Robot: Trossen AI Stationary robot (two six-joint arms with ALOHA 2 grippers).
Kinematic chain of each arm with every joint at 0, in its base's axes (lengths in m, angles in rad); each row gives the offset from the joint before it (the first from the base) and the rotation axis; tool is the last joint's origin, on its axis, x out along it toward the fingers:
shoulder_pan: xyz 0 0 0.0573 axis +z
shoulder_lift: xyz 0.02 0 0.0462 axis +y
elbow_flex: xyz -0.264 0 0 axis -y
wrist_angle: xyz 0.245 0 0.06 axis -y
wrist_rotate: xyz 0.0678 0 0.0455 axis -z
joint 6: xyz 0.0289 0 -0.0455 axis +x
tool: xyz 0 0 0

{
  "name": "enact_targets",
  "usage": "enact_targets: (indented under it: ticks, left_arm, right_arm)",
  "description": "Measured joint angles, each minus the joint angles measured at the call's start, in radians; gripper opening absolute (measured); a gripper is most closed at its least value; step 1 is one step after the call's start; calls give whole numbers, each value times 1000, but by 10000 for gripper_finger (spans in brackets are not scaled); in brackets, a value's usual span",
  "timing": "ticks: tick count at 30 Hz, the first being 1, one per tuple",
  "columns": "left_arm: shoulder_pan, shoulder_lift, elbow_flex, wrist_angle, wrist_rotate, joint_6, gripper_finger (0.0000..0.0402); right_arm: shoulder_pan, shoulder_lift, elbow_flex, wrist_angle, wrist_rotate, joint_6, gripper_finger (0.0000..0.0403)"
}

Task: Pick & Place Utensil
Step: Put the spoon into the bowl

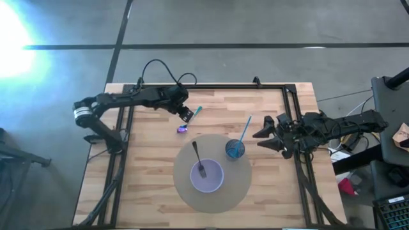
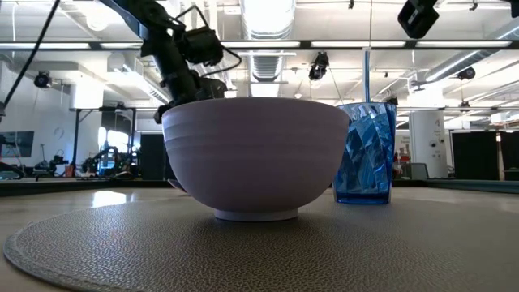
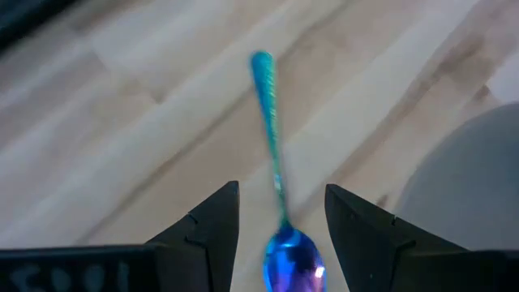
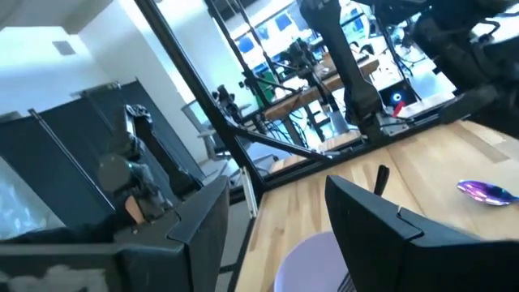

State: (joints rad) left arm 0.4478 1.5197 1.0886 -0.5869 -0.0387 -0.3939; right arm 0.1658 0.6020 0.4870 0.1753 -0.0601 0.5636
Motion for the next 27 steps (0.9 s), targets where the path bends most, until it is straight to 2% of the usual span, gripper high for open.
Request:
enact_targets:
  ticks: [5, 27]
  left_arm:
    - [2, 48, 7, 2, 84, 0, 175]
    - [-4, 170, 4, 3, 88, -11, 175]
  right_arm:
    - [0, 1, 0, 35, 0, -15, 201]
    - [0, 0, 0, 202, -2, -52, 201]
